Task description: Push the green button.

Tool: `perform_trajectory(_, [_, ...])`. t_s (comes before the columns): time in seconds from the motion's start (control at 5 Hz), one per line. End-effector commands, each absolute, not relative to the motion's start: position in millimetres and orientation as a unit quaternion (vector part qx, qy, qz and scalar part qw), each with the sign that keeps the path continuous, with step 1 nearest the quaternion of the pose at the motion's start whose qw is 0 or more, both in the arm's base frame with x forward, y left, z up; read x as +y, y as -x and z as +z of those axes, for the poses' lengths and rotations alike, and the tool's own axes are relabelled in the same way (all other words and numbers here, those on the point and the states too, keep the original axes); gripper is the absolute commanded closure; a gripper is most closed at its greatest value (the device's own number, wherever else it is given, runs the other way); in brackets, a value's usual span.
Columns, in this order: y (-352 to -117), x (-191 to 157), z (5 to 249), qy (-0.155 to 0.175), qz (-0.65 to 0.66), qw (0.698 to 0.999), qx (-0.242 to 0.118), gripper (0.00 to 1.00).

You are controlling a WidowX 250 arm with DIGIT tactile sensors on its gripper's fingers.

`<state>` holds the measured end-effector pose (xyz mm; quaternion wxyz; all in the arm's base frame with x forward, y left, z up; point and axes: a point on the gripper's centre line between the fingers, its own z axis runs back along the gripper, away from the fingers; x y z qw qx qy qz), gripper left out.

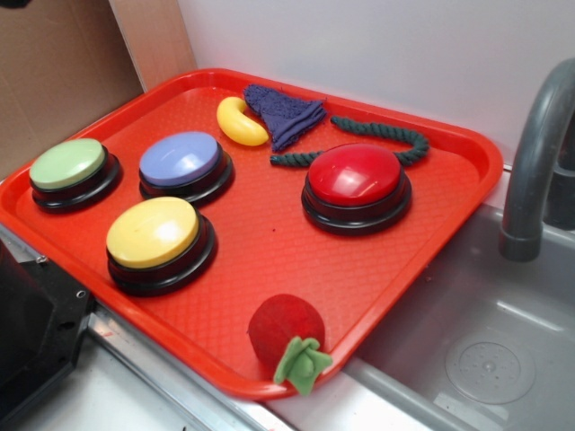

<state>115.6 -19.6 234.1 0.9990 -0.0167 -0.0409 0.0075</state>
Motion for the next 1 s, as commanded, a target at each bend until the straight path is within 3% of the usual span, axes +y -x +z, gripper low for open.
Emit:
perform_trajectory(0.0, [-116, -20, 234, 0.017, 0.008, 0.999, -0.041, 0.00])
perform_trajectory(0.2, [-127, 23, 200, 0.001, 0.019, 0.998, -0.059, 0.00])
perform_trajectory(0.4, [-131, 58, 173, -0.038, 0.005, 0.997, -0.071, 0.00])
perform_trajectory(0.6, [-132, 88, 139, -0.034, -0.006, 0.998, -0.055, 0.00])
perform_trajectory(0.8, [-116, 118, 106, -0.021, -0.001, 0.999, -0.046, 0.00])
